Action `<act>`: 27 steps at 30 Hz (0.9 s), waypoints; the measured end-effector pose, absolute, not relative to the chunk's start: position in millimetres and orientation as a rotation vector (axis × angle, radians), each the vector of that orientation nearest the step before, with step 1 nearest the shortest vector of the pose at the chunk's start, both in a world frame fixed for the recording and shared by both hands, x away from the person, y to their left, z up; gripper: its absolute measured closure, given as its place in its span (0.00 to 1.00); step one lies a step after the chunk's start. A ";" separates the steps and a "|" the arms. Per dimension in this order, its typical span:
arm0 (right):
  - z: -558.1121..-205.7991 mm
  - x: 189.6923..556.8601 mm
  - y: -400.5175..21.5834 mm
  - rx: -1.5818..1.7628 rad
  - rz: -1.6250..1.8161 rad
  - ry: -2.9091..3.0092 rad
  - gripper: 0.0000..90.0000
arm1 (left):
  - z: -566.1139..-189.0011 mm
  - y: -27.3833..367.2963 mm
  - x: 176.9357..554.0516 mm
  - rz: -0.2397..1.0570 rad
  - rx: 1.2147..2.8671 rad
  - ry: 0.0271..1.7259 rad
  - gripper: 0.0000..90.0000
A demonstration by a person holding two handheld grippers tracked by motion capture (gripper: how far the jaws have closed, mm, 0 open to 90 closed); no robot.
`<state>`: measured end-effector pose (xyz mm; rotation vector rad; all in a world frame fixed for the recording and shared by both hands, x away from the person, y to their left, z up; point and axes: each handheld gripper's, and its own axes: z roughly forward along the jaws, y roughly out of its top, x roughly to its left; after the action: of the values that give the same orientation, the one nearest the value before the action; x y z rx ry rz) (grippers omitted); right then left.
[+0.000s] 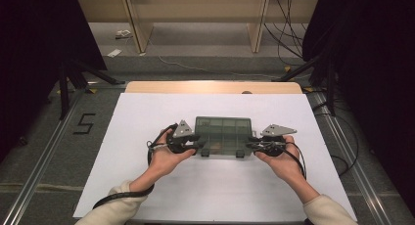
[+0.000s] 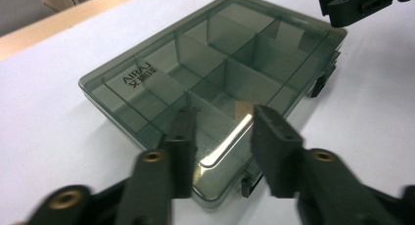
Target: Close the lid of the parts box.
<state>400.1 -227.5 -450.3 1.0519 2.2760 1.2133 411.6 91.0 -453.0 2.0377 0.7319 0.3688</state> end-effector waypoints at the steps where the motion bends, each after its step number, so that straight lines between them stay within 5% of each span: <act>1: -449.8 399.0 -228.8 1.042 1.224 2.265 0.79 | -453.1 93.0 409.9 0.370 2.031 0.732 0.63; 13: -448.2 385.8 -244.5 0.991 1.315 2.223 0.49 | -453.9 120.3 388.9 0.371 1.968 0.766 0.25; 27: -451.7 375.9 -258.1 1.008 1.333 2.209 0.34 | -454.2 138.8 375.4 0.420 1.950 0.796 0.10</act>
<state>375.9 -258.1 -451.7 1.0076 2.2085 1.3330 375.4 138.8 -454.2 1.9497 0.7957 0.4198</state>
